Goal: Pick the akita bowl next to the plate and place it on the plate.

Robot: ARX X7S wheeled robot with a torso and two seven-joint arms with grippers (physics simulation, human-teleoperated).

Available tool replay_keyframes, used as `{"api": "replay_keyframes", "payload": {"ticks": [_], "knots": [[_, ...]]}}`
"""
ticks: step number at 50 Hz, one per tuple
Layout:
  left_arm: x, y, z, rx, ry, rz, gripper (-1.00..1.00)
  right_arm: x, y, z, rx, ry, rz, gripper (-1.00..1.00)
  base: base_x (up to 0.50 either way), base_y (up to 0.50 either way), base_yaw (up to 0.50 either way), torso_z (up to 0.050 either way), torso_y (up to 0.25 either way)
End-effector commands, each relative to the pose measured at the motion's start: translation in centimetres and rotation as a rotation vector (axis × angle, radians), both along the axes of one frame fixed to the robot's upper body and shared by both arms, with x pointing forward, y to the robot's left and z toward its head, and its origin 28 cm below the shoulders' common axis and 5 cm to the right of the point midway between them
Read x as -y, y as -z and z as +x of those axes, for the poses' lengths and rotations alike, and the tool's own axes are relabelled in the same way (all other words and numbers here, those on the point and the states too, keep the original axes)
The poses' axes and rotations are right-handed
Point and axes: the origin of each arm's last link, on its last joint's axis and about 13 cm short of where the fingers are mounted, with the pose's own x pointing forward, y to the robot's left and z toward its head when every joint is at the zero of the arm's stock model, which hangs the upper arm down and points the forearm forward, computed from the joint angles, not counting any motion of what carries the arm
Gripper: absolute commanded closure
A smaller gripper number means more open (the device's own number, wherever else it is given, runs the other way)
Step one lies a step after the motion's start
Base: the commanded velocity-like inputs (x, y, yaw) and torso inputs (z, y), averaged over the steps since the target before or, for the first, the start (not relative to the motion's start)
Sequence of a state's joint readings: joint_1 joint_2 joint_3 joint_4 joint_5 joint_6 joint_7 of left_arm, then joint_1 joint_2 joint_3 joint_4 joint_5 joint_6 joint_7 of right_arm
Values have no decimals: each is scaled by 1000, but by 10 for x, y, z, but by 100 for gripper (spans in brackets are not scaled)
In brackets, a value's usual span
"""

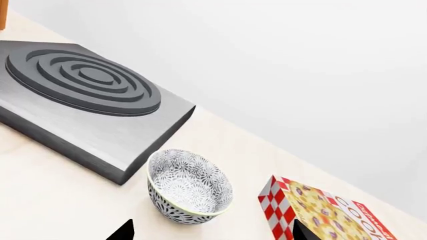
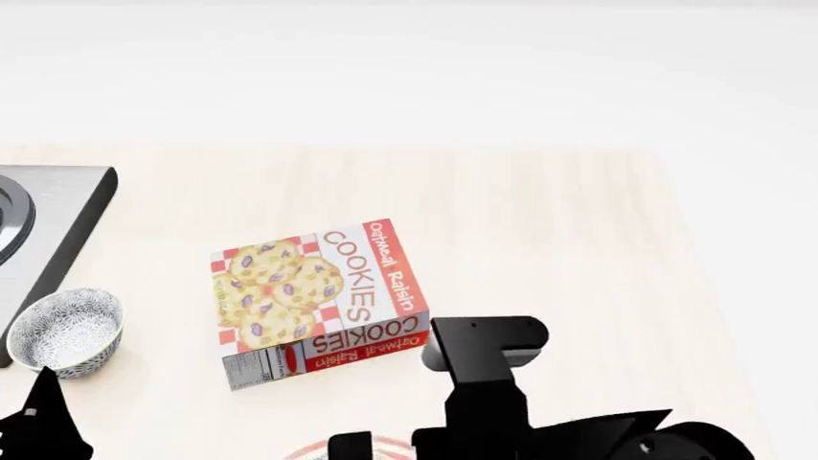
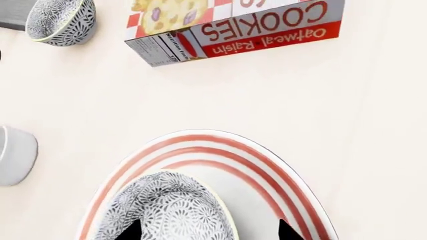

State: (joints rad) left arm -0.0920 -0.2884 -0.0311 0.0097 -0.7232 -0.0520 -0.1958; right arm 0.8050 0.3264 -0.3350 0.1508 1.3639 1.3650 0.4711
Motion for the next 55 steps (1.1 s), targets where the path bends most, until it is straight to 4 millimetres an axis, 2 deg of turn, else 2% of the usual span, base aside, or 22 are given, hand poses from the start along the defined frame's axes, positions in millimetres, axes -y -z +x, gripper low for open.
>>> {"api": "replay_keyframes", "payload": {"ticks": [1,17,23,30,39,50,52,55], "knots": [[0,1,1,-2,0,-3,-100,4,-23,-5,79,-4,-2,-100,0,0,0,0,0],[0,1,1,-3,1,-4,-100,7,-40,-11,198,27,-33,-100,0,0,0,0,0],[0,1,0,-2,1,-3,-100,11,-42,-14,308,54,-43,-100,0,0,0,0,0],[0,-1,-1,-2,2,-3,-100,15,-42,-19,327,82,-35,-100,0,0,0,0,0],[0,0,0,-2,4,-5,-100,13,-44,-21,434,143,-21,-100,0,0,0,0,0],[2,-2,-2,2,11,5,-100,11,-35,-27,513,205,-37,-100,0,0,0,0,0],[2,-9,-4,1,10,-1,-100,12,-30,-28,538,224,-41,-100,0,0,0,0,0],[2,-8,-4,0,9,-3,-100,13,-25,-28,545,250,-35,-100,0,0,0,0,0]]}}
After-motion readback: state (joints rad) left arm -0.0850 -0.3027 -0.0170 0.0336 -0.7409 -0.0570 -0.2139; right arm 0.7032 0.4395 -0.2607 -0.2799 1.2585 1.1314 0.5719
